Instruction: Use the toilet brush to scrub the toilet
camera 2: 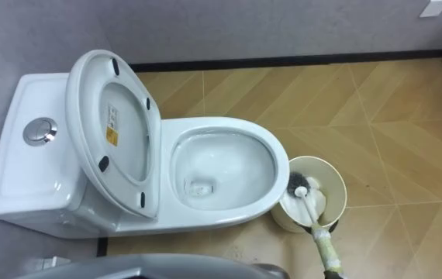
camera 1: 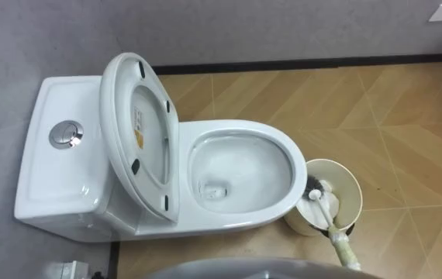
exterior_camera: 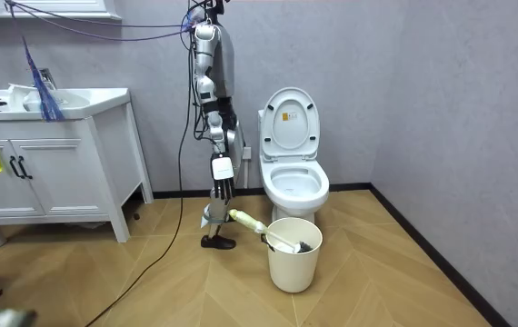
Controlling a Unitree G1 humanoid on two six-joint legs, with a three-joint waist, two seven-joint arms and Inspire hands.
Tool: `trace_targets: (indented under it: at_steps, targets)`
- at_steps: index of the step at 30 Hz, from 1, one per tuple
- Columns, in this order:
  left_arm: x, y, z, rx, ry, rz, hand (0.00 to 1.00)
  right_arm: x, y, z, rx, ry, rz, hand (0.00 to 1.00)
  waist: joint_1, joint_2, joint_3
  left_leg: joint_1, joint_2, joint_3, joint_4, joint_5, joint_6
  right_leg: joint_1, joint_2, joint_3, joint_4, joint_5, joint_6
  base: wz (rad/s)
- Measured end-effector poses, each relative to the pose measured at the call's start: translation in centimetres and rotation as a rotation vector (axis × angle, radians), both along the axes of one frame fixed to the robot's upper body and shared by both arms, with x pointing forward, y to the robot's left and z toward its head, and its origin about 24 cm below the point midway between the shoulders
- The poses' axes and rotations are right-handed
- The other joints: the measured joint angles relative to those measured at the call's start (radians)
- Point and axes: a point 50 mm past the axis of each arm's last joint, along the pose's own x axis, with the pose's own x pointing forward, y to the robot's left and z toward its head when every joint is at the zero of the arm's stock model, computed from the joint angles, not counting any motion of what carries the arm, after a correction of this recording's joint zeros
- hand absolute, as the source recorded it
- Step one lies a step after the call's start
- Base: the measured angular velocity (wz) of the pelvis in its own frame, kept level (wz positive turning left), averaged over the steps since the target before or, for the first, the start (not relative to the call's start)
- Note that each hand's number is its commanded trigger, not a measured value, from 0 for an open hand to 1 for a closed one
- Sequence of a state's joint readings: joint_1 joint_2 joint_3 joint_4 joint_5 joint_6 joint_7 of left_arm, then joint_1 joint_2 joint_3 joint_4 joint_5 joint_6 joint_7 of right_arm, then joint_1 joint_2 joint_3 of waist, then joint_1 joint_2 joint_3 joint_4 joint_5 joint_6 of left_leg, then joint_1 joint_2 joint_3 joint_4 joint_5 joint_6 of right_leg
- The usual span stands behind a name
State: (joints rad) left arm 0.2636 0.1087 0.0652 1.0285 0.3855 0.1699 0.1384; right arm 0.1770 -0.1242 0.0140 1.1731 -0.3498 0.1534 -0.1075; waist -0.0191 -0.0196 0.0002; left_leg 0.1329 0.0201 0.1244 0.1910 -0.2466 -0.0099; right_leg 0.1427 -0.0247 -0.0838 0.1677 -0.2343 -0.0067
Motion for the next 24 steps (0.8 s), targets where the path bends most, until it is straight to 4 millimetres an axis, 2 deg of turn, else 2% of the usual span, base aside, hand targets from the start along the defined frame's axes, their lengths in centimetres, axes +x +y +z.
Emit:
trace_targets:
  at_steps: [7, 18, 24]
  targets:
    - [0.0, 0.1, 0.0, 0.003, 0.002, 0.001, 0.00, 0.0, 0.0, 0.0, 0.011, 0.002, 0.001, 0.00, -0.001, -0.004, 0.0000, 0.000, 0.000, 0.000, 0.000, 0.000, 0.000, -0.001, 0.000, 0.001, 0.000, 0.000, 0.000, 0.00]
    - [-0.1, 0.1, 0.0, 0.004, 0.003, 0.007, 0.00, 0.1, -0.7, 0.2, -0.072, -0.043, -0.056, 0.00, -0.005, -0.014, -0.0002, -0.002, 0.001, 0.007, 0.006, 0.000, 0.000, 0.000, -0.001, 0.003, 0.002, 0.000, 0.000, 0.00]
    - [-0.1, 0.1, 0.0, 0.000, -0.002, 0.023, 0.00, 0.0, -1.2, 0.4, -0.125, -0.085, -0.138, 0.00, -0.004, -0.013, 0.0001, -0.003, 0.001, 0.008, 0.005, 0.000, 0.000, 0.000, 0.000, 0.002, 0.002, 0.000, 0.001, 0.00]
